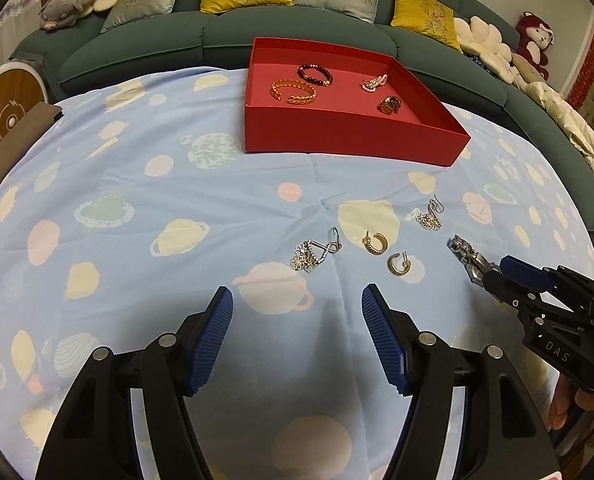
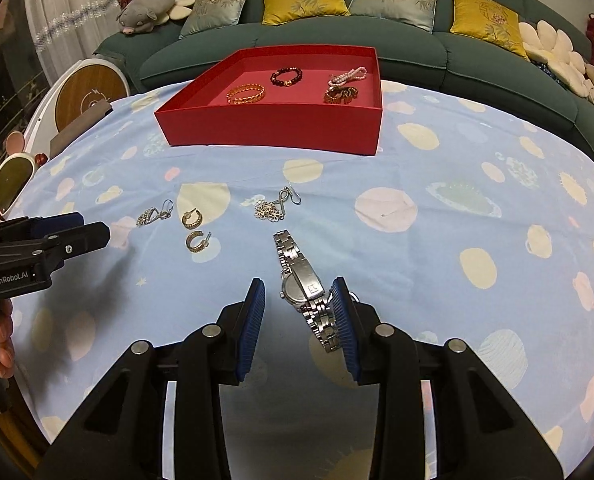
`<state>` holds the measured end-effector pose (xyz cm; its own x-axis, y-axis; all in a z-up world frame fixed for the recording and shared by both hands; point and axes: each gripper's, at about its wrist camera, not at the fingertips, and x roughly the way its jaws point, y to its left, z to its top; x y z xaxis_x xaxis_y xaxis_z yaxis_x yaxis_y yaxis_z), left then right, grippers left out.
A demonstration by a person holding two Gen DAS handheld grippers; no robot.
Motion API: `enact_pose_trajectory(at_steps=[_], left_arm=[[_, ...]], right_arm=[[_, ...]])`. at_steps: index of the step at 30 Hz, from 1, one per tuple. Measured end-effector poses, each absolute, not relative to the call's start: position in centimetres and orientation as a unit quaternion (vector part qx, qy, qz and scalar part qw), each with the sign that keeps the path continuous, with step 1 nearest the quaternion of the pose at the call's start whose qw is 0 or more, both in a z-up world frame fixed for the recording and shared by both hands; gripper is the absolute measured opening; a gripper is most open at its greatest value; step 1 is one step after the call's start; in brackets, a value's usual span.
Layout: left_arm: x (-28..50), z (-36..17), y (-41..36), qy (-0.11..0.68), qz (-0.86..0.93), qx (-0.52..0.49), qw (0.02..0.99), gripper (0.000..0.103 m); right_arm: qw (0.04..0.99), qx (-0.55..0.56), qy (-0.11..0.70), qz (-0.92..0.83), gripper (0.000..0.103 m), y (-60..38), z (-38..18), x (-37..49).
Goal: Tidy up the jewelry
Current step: 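Move right tool down to the silver watch on the bed, then close right tool on the silver watch band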
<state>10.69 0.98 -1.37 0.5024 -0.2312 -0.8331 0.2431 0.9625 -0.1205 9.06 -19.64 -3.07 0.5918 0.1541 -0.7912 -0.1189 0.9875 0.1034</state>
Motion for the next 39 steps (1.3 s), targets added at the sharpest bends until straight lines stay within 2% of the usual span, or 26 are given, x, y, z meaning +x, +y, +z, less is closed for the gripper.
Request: enact_pose_trajectory(at_steps=[25,31,34,39], left_arm=[[10.8,-1.7,1.6,0.484,-0.141,-0.002,0.864,0.064],[10.6,-1.6,1.1,0.483,-0.149,0.000,0.863,0.064],[10.4,-1.6,0.6,0.483,-0.154,0.002,0.862,0.065],[10.2,-1.4,-0.5,0.483,-0.164,0.002,0.860,0.064]], right_arm=[[0.884,0.005,0.459,0.092,0.035,-18.2,-4.1,10.7],[0.881,0.012,0.464,0.095,0.031,-18.4,-4.5,10.9],[0.880,0.017,0.465,0.091,0.025,-18.6,-4.4,10.9],[0.882,0.044,0.461,0.094,0.024,-19.4,-3.6,10.4]])
